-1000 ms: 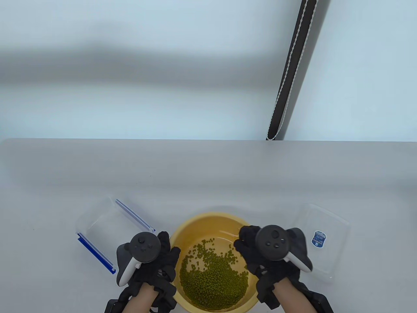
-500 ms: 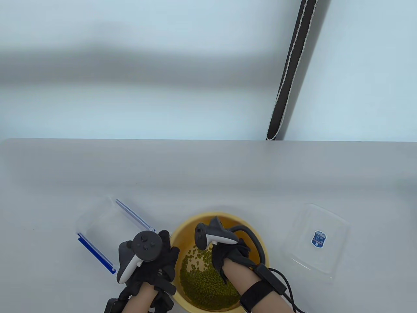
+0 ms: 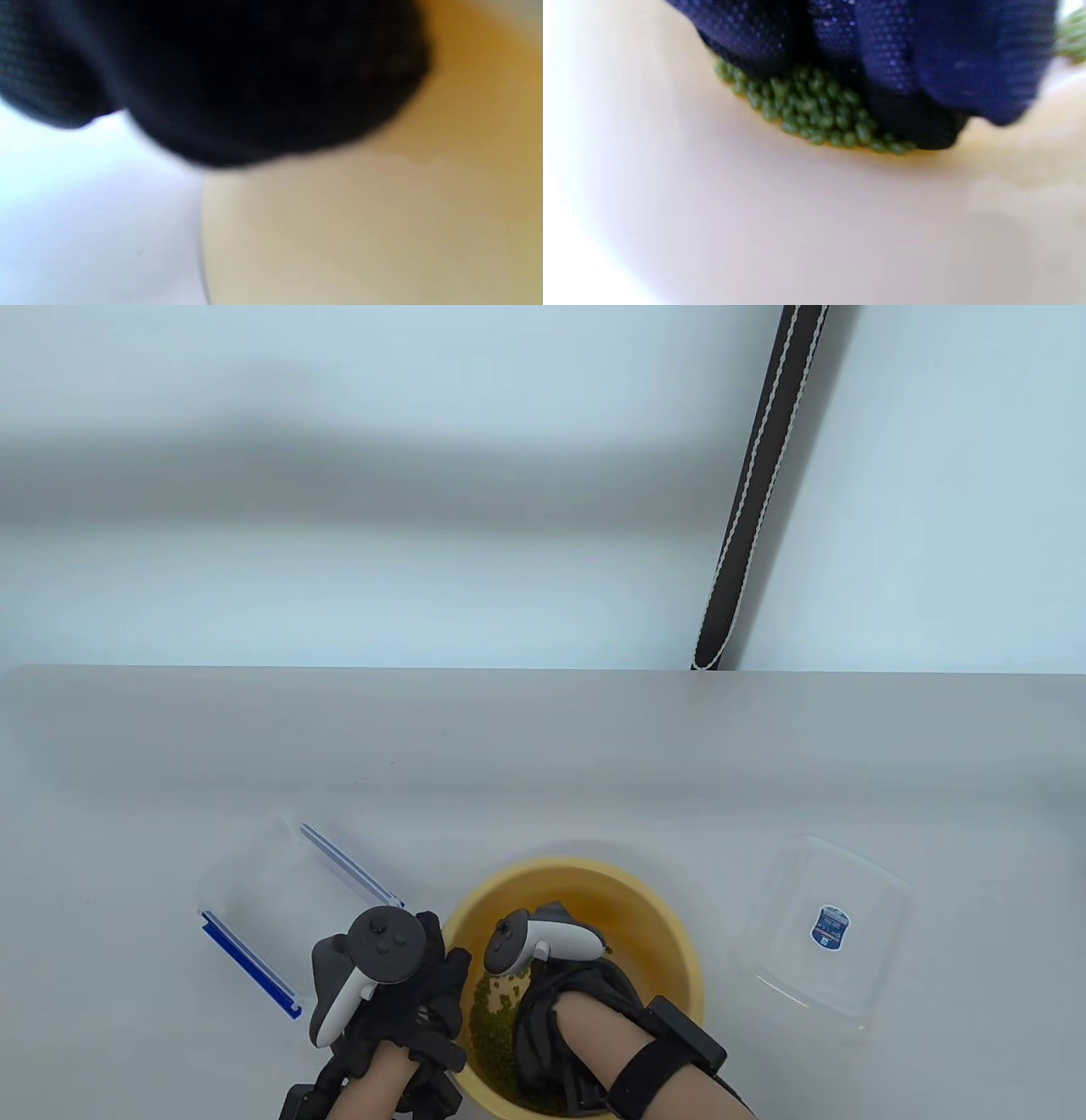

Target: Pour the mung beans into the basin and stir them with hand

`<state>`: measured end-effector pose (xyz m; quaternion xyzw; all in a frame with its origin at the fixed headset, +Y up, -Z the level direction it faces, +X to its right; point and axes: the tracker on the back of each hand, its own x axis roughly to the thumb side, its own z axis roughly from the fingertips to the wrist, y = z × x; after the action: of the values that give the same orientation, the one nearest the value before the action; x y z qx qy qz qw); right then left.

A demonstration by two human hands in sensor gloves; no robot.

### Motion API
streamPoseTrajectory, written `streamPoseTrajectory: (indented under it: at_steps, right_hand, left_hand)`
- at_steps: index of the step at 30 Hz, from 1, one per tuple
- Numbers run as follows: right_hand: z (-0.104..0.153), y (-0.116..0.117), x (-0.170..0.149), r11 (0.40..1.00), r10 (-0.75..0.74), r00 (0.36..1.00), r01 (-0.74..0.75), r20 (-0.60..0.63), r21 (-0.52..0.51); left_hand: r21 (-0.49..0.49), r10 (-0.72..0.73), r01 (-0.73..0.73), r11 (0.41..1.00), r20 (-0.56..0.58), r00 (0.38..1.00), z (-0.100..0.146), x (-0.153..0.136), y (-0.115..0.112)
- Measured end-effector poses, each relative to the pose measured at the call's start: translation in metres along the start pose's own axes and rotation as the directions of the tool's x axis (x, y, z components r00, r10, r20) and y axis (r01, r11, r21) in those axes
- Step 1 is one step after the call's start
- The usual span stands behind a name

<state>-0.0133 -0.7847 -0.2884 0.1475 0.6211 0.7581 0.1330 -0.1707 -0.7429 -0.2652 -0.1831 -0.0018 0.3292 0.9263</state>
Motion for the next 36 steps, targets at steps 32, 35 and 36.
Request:
streamPoseTrajectory:
  at_steps: [32,35,36]
  right_hand:
    - [-0.002,-0.007,0.000,0.989,-0.151,0.987,0.151,0.053,0.002]
    - [0.001,-0.030,0.003,0.968,-0.207,0.967,0.224,0.150,-0.109]
    - [0.002,-0.037,0.000,0.958,-0.219,0.964,0.242,0.151,-0.156]
  left_hand:
    - [-0.006,0.013,-0.013,1.000,0.002,1.000,0.001,0.000,-0.001]
    - [-0.008,0.022,-0.022,1.000,0.004,1.000,0.001,0.000,-0.001]
    - [-0.009,0.023,-0.023,1.000,0.005,1.000,0.002,0.000,-0.001]
